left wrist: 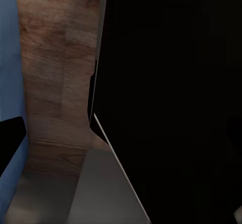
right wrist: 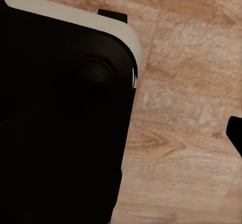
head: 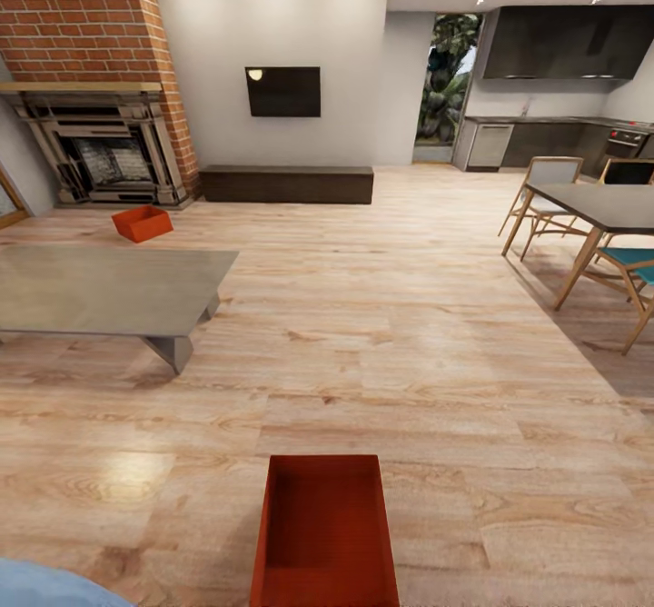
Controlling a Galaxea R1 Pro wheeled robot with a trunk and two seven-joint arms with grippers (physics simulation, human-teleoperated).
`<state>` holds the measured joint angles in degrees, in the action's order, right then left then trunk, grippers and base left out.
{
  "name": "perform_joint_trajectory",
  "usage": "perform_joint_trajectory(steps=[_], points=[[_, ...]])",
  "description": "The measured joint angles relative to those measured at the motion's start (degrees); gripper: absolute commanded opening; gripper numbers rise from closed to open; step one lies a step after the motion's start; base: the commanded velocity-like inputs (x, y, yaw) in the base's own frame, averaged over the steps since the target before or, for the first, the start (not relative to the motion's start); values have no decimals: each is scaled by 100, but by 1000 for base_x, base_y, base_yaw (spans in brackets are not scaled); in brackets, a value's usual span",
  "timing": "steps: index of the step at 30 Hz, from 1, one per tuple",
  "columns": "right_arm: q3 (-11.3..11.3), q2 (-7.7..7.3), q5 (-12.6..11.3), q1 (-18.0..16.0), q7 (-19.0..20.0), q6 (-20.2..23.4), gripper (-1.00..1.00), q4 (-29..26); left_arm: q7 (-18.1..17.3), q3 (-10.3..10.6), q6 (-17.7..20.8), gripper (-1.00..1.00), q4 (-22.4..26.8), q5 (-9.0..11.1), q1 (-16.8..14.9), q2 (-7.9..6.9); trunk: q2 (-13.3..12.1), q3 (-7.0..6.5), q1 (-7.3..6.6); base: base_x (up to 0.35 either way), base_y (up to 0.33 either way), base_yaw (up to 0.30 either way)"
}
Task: Move the two storage containers from the living room to the garage. In the garage, place one container on the floor and stack the other container on top of it (either order is fine).
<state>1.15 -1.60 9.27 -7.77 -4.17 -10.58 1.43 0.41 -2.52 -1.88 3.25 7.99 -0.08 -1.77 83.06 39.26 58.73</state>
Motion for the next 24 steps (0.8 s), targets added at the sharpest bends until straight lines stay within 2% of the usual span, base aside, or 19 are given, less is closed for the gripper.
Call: perform_joint_trajectory(steps=[24], points=[[-1,-9,13,-1,1,-6,100,0,0,0,5,100,0,0,0,0,0,221,0,0,0,0]])
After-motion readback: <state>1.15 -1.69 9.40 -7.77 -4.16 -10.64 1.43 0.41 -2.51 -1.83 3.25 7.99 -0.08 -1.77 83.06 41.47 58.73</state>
